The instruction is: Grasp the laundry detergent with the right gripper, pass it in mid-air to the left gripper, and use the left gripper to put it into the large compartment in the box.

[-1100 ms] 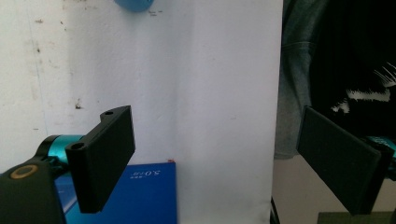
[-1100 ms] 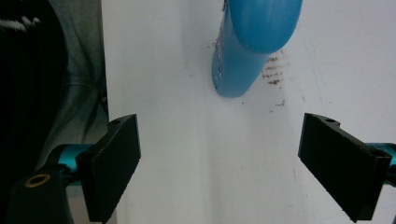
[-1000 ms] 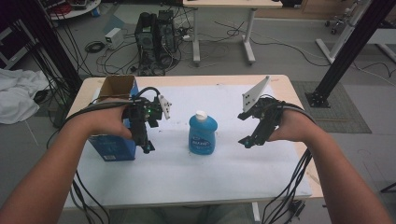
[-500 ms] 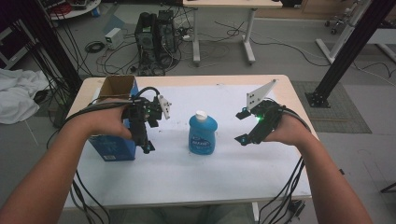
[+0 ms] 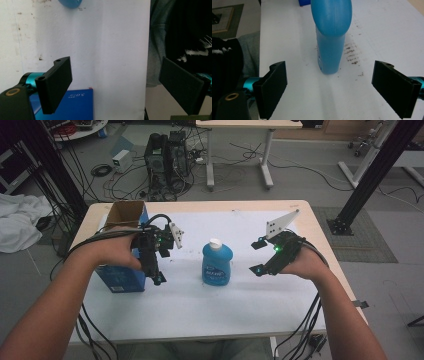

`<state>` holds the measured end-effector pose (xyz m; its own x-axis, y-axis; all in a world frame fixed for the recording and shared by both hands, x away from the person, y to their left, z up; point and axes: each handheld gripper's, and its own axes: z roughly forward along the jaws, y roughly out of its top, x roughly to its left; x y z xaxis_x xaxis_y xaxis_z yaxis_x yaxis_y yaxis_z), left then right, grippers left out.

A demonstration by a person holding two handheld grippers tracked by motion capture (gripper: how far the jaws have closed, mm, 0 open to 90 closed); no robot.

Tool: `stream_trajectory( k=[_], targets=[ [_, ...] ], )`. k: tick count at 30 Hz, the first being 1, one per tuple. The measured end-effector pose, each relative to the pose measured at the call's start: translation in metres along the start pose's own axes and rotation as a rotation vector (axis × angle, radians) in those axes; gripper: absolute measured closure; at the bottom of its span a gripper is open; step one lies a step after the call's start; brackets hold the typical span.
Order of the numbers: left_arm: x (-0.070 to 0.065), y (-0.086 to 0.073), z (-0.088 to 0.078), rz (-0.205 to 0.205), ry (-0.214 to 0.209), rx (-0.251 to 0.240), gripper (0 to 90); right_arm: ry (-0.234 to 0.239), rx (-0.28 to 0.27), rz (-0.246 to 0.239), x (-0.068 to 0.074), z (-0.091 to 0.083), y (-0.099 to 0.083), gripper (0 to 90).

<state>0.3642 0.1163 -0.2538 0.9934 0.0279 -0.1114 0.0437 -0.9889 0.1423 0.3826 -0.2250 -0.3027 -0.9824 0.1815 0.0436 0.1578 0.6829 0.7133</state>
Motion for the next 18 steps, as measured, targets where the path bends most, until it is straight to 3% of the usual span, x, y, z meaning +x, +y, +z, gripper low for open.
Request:
stream_trajectory(
  k=[9,11,13,14,18],
  targets=[
    [-0.002,0.001,0.001,0.006,0.002,-0.002,11.6,0.012,-0.004,0.041,-0.004,0.018,-0.008,12.0],
    [-0.003,0.000,0.001,0.004,-0.003,-0.007,11.6,0.022,-0.025,0.022,-0.007,0.025,-0.009,12.0],
    [-0.003,-0.001,0.000,0.006,0.002,-0.001,11.7,0.025,-0.004,0.046,-0.007,0.029,-0.010,12.0],
    [-0.003,-0.001,0.000,0.005,0.001,-0.003,11.6,0.028,-0.020,0.029,-0.009,0.033,-0.010,12.0],
    [-0.004,-0.004,0.000,0.004,0.003,-0.011,11.6,0.036,-0.022,0.040,-0.012,0.044,-0.010,12.0]
  ],
)
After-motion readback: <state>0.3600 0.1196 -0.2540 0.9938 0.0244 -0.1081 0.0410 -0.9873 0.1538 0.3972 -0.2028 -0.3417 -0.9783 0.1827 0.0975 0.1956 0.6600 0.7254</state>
